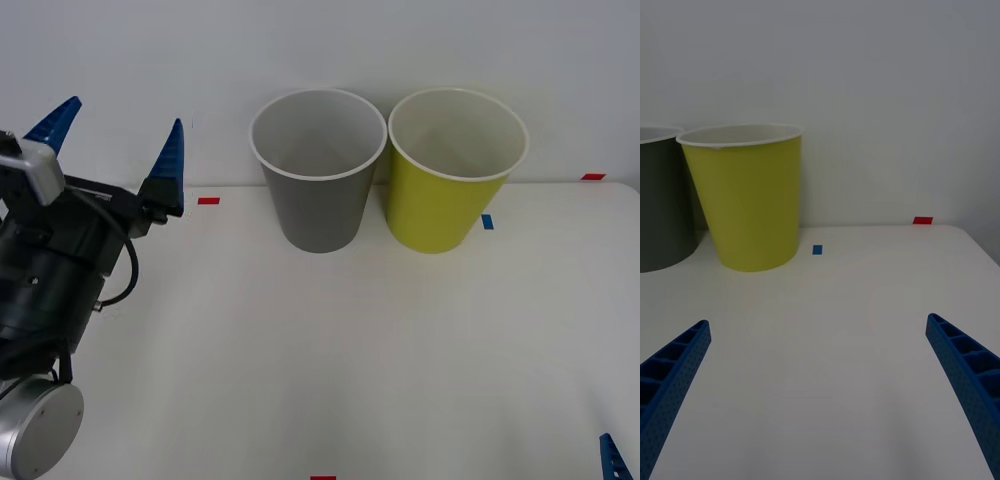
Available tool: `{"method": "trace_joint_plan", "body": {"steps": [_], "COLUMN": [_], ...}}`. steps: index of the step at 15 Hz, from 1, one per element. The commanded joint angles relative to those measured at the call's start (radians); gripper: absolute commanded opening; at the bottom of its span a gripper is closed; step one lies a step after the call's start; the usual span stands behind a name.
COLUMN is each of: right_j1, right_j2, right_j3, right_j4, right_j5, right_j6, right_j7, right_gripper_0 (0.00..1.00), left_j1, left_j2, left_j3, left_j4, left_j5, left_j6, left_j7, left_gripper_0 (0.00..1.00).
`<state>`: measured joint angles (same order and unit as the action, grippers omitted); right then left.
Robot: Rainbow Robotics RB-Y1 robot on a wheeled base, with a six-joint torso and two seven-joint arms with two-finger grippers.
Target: Put cans in the gray bin and PET bottles in the light green bin.
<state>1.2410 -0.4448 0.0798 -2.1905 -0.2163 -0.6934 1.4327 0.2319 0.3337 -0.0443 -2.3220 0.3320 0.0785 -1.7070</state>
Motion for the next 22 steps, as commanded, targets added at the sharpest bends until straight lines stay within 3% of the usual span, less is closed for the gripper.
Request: {"method": "trace_joint_plan", "body": {"steps": [1,7,18,22], "right_j1": [0.000,0.000,0.000,0.000], "right_j2": [0.000,0.000,0.000,0.000], "right_j3": [0.000,0.000,0.000,0.000], "right_j4": [0.000,0.000,0.000,0.000], "right_j5": [0.000,0.000,0.000,0.000], "right_j6": [0.000,0.000,0.000,0.000], "right_j7": [0.000,0.000,0.000,0.000], "right_gripper_0": [1.00,1.00,1.00,1.00], "left_j1": [0.155,0.412,0.589,0.672], "left_j2": [-0.004,0.024,0.013,0.065], "left_j3": [0.001,-0.020,-0.042,-0.092], "left_j4": [0.000,-0.002,0.001,0.069], "left_j5": [-0.001,-0.001,-0.014,-0.024], "left_j6": [-0.140,-0.347,-0.408,-0.605], "left_j7": [0.001,0.003,0.004,0.023], "left_gripper_0": [1.00,1.00,1.00,1.00]}}
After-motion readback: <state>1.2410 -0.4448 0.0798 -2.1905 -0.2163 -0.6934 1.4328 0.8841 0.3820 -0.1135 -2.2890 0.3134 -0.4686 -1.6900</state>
